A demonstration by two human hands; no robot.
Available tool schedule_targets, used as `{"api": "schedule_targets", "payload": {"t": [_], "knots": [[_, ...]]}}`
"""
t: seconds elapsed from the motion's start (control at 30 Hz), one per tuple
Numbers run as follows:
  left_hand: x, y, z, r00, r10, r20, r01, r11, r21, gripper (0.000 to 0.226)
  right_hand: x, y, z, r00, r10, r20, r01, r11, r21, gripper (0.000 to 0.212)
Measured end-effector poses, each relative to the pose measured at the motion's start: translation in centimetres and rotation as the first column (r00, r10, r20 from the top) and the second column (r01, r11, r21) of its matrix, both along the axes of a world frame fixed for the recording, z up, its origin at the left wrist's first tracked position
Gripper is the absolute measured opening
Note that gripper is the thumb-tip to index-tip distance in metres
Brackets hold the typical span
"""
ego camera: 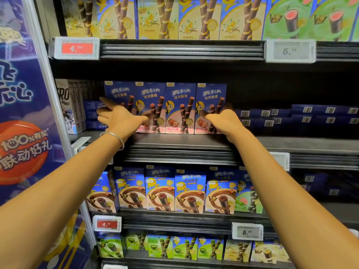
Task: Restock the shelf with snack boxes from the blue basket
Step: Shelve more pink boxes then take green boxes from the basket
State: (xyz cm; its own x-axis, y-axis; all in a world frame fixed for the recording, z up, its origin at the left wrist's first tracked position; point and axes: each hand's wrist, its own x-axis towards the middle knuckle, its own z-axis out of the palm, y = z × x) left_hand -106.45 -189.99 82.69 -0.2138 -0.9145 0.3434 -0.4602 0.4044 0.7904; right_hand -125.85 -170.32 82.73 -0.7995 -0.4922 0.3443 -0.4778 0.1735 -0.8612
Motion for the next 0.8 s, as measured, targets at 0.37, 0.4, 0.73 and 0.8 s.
{"api": "schedule_targets", "payload": {"t": [0.37, 0.4, 0.73, 0.8], "knots": [[0.11, -0.26, 0.08, 1.0, -0.016, 0.027, 0.015, 1.0, 0.024, 0.137, 0.18, -0.66, -0.32, 0.992, -0.05, -0.116, 0.062, 0.993, 0.096, 0.021], [0.1, -0.22, 0.05, 1.0, -0.015, 0.025, 0.015, 1.0, 0.021, 0.138, 0.17, -0.64, -0.32, 0.992, -0.047, -0.114, 0.058, 0.994, 0.092, 0.02], [0.0, 0.0, -0.17, 1.0, 0.001, 0.028, -0.001, 1.0, -0.007, 0.143, 0.27, -0.43, -0.34, 0.999, -0.012, -0.049, 0.012, 1.0, 0.004, 0.024], [0.07, 0.08, -0.21, 1.0, 0.007, 0.017, -0.007, 1.0, -0.011, 0.144, 0.36, -0.37, -0.3, 0.999, -0.002, -0.04, 0.002, 1.0, -0.001, 0.024]]}}
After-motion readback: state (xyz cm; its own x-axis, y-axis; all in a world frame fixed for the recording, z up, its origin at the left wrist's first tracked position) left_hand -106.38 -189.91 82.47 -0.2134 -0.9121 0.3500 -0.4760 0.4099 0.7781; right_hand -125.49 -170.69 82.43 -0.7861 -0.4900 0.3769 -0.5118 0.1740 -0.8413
